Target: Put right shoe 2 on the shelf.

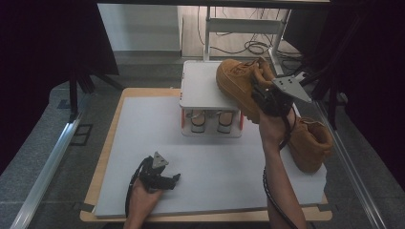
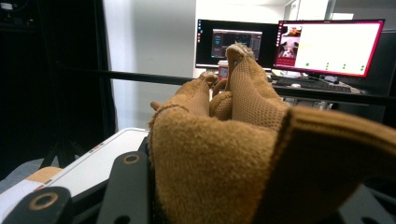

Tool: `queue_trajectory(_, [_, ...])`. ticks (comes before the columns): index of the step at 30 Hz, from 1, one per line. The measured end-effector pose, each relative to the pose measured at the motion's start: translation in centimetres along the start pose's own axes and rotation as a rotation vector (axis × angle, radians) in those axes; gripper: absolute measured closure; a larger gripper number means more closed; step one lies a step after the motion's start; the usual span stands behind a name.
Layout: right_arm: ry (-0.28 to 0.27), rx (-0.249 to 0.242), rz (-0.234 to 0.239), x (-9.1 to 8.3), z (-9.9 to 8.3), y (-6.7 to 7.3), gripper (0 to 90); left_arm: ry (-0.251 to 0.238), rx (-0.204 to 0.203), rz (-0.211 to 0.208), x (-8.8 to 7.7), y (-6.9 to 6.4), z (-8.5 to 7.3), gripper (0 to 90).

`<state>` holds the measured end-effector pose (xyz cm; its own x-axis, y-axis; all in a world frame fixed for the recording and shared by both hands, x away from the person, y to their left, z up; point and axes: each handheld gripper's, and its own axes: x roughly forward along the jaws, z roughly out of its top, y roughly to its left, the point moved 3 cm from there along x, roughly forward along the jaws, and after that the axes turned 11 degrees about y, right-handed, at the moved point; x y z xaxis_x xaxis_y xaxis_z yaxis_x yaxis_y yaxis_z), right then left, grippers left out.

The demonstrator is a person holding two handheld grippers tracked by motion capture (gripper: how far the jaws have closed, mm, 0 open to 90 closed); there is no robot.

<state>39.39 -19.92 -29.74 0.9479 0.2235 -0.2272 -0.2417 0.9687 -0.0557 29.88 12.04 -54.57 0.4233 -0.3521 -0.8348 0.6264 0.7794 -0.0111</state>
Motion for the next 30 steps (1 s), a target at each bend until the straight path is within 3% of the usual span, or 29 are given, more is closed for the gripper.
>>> queue_trajectory(30, [-0.009, -0.018, 0.07, 4.4, 1.0, 4.9, 53.6, -0.001, 0.0, -0.001, 0.0, 0.0, 0.0, 13.3])
